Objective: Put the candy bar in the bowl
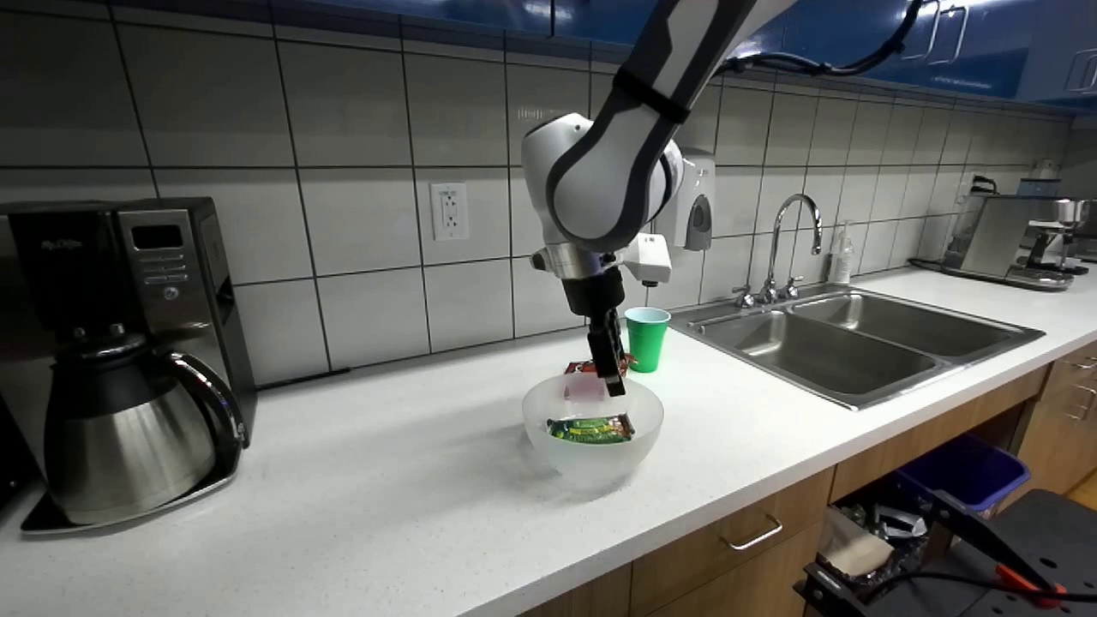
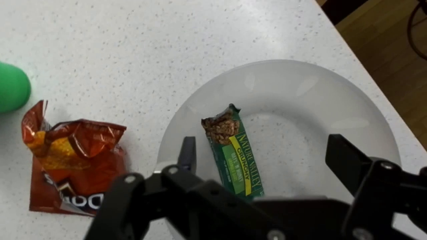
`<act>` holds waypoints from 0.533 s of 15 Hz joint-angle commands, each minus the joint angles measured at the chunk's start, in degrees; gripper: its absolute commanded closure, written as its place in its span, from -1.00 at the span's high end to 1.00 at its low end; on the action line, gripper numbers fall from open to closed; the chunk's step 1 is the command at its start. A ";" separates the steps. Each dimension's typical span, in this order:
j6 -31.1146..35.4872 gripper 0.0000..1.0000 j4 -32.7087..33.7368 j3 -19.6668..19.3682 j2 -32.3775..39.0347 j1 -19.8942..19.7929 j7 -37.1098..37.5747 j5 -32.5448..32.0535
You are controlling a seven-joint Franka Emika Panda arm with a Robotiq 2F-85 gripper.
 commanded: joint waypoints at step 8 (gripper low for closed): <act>-14.04 1.00 -9.84 -1.07 -14.56 -0.78 17.84 14.33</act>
